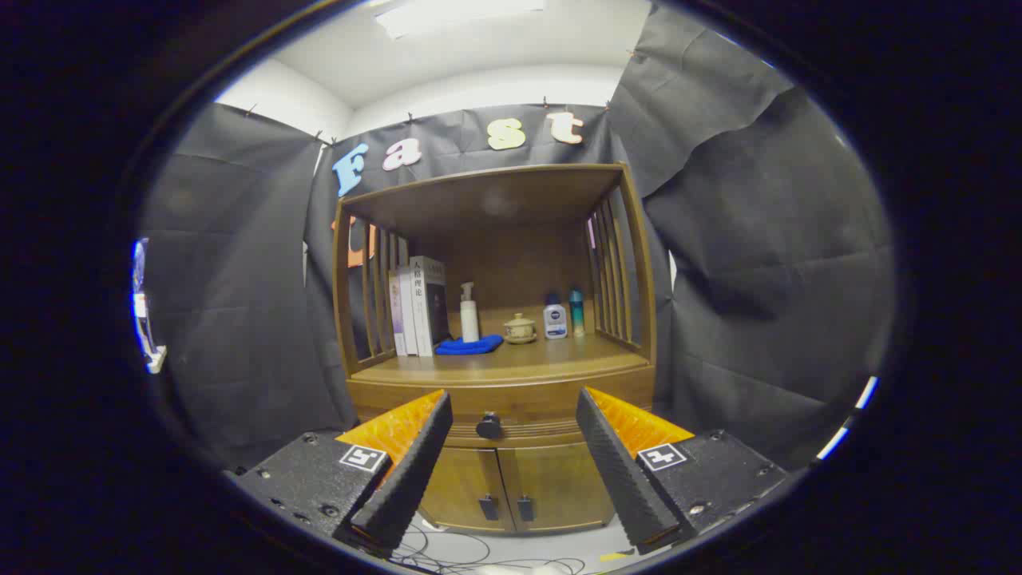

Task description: Pull open the drawer, take out the items inside it, and place them on the countertop above the cabinet.

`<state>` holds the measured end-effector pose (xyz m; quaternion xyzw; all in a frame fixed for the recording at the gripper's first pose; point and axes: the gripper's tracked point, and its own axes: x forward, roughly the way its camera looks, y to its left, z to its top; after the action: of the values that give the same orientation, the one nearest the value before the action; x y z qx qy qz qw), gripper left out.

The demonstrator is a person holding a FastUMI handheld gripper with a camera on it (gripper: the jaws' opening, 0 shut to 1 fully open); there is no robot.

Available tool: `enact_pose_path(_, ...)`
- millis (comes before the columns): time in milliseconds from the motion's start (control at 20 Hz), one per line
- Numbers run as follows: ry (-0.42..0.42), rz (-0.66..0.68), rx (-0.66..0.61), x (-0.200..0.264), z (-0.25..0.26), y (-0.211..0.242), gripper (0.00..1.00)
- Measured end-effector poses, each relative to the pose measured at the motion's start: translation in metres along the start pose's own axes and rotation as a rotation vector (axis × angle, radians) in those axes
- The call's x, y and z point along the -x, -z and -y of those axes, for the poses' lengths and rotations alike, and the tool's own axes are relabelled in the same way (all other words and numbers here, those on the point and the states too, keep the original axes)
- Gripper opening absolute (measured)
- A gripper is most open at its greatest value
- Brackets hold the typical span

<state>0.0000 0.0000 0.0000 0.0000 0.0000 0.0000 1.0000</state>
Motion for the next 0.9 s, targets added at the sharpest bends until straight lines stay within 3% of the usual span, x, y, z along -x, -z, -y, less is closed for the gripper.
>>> enact_pose_path(900, 0.022, -0.003, -0.013, -0.004, 0.005, 0.001, 0.99)
